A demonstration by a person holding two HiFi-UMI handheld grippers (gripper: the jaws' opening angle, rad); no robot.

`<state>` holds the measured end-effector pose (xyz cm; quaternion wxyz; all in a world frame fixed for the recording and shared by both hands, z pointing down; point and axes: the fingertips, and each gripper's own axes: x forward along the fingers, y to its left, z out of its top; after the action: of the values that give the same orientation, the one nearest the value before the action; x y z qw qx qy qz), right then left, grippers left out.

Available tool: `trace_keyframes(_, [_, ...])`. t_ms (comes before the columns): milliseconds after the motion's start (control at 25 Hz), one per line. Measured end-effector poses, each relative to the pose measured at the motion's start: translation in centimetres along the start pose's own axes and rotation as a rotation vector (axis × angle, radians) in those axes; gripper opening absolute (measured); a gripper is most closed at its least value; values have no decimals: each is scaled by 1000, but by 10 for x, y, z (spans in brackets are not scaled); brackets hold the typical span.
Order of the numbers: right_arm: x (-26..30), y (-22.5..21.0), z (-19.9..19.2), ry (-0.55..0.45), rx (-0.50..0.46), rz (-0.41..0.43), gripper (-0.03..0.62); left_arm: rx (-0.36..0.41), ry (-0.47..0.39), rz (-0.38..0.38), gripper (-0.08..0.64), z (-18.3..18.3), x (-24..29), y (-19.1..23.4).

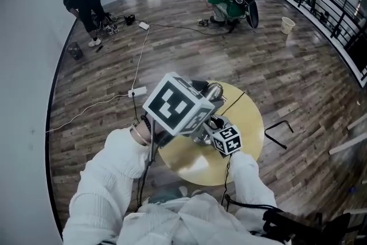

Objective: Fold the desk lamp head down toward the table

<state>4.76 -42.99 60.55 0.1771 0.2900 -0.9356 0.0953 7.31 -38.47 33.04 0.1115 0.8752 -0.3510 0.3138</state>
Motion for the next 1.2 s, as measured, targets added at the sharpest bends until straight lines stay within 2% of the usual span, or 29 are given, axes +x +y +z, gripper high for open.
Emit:
trace_keyframes(280, [3,-2,0,2,3,8,155,-9,15,-14,238,-30,-15,-8])
trace_keyframes(680, [6,3,2,3,5,9,155,-9,84,-3,238,-100,-35,-20])
trace_keyframes(1200, [6,-2,4,-26,41,-29,155,-45,-5,85,239,-187,-19,-32])
